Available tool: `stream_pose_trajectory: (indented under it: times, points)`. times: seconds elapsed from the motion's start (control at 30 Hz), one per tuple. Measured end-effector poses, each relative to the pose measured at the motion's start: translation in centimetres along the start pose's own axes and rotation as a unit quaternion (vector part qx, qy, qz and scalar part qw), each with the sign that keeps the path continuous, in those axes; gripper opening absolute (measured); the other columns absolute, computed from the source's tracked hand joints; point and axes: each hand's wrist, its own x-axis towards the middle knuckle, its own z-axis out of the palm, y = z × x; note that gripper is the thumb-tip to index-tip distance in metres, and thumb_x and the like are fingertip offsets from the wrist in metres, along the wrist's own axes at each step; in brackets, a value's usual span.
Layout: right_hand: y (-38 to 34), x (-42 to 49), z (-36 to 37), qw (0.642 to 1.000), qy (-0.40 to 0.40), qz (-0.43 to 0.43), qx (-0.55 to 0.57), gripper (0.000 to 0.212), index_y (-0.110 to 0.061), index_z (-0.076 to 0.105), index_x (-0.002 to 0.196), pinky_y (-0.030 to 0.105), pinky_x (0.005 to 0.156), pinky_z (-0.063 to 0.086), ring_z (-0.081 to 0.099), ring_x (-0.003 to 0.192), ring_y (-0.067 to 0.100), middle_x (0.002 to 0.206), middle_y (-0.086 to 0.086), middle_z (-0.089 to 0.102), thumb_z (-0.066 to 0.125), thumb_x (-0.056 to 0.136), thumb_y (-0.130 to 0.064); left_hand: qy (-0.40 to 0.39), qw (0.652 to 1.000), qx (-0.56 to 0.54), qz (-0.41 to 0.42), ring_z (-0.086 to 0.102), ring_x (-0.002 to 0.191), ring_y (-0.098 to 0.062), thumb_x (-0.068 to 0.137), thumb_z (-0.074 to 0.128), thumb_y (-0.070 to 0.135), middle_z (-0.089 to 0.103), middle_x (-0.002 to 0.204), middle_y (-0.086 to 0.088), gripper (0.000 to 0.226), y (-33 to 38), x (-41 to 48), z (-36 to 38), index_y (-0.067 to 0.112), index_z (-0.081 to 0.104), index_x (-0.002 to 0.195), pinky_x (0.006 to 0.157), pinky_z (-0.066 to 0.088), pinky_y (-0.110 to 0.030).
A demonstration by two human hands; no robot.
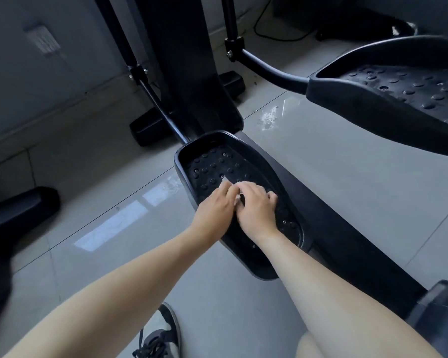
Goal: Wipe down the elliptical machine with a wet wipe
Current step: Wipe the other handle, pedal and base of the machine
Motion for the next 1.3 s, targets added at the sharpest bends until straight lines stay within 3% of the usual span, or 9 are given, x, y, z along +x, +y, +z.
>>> stream_pose_trajectory:
  times: [0.13,0.23,0.37,0.53,0.8,0.93,1.1,1.2,1.3]
  points:
    - [0.0,0.4,0.6,0.995,-0.010,-0.033,0.094,0.027,-0.020,0.064,0.124,0.036,0.104,0.039,0.054,0.118,0.012,0.124,-0.008,0.062,0.055,0.100,-0.012,0.075,0.991,0.106,-0.024,0.058,0.095,-0.030,0.090,0.058,0.023,0.057,0.096,-0.004,0.015,-1.9,1.2,-1.3,0.012,0.059,0.099,0.104,0.040,-0.047]
    - [0.4,0.2,1.6,0.991,-0.067,-0.063,0.101,0.036,-0.021,0.062,0.134,0.035,0.107,0.046,0.053,0.122,0.011,0.130,-0.008,0.061,0.048,0.103,-0.008,0.019,0.993,0.082,-0.081,0.046,0.128,-0.026,0.095,0.061,0.038,0.061,0.121,0.001,0.020,-3.1,2.0,-2.3,0.021,0.068,0.103,0.120,0.014,-0.052]
    - [1.4,1.5,3.3,0.991,-0.075,-0.098,-0.059,0.031,-0.016,0.060,0.130,0.053,0.116,0.033,0.047,0.131,0.014,0.136,-0.005,0.055,0.050,0.102,-0.009,-0.034,0.994,0.055,-0.083,0.036,0.142,-0.022,0.098,0.052,0.027,0.058,0.141,0.011,0.035,-3.7,2.0,-2.4,0.029,0.065,0.130,0.122,-0.003,-0.054]
    - [1.2,4.1,4.0,0.985,-0.103,-0.052,-0.125,0.049,-0.009,0.039,0.152,0.047,0.127,0.013,0.010,0.157,0.018,0.166,0.003,0.025,0.047,0.104,-0.015,-0.007,0.991,0.091,-0.100,0.059,0.108,-0.024,0.086,0.044,0.027,0.069,0.096,0.011,0.025,-3.7,1.8,-1.4,0.022,0.067,0.095,0.119,0.004,-0.054]
    - [0.0,8.9,3.2,0.975,-0.132,0.013,-0.178,0.067,-0.009,0.021,0.158,0.043,0.128,0.009,0.002,0.158,0.018,0.171,0.006,0.007,0.051,0.099,-0.010,0.021,0.992,0.085,-0.094,0.056,0.100,-0.021,0.085,0.047,0.017,0.065,0.087,0.011,0.011,-4.0,1.6,-0.6,0.020,0.058,0.087,0.122,-0.003,-0.050]
    - [-1.5,8.6,2.8,0.960,-0.108,0.048,-0.254,0.059,-0.012,0.030,0.154,0.043,0.125,0.018,0.015,0.156,0.018,0.168,0.005,0.018,0.053,0.101,-0.019,0.027,0.991,0.086,-0.094,0.055,0.101,-0.021,0.085,0.047,0.016,0.062,0.083,0.011,0.011,-4.0,1.5,-0.6,0.020,0.057,0.085,0.123,0.000,-0.050]
    - [-1.4,5.6,1.1,0.980,-0.080,0.052,-0.175,0.040,-0.008,0.051,0.138,0.036,0.115,0.033,0.041,0.140,0.023,0.152,0.005,0.046,0.055,0.098,-0.006,0.052,0.995,0.016,-0.087,0.052,0.125,-0.032,0.084,0.052,0.007,0.071,0.120,-0.002,0.029,-4.2,1.4,-1.0,0.012,0.072,0.105,0.123,0.002,-0.048]
    - [-1.4,4.9,1.5,0.987,-0.147,0.039,-0.061,0.047,-0.017,0.054,0.140,0.042,0.111,0.036,0.039,0.141,0.028,0.156,0.001,0.043,0.047,0.098,0.001,0.071,0.990,-0.092,-0.086,0.036,0.145,-0.035,0.093,0.045,0.010,0.052,0.151,-0.012,0.044,-4.8,0.4,-1.7,0.009,0.067,0.132,0.125,0.010,-0.046]
    - [-3.1,4.7,2.0,0.966,-0.248,0.039,0.065,0.059,-0.038,0.045,0.151,0.044,0.126,0.015,0.017,0.155,0.027,0.166,-0.009,0.029,0.037,0.102,-0.006,0.050,0.981,-0.161,-0.099,0.001,0.156,-0.014,0.108,0.042,0.023,0.017,0.169,-0.003,0.048,-5.9,-2.2,-2.5,0.014,0.039,0.155,0.123,-0.003,-0.020]
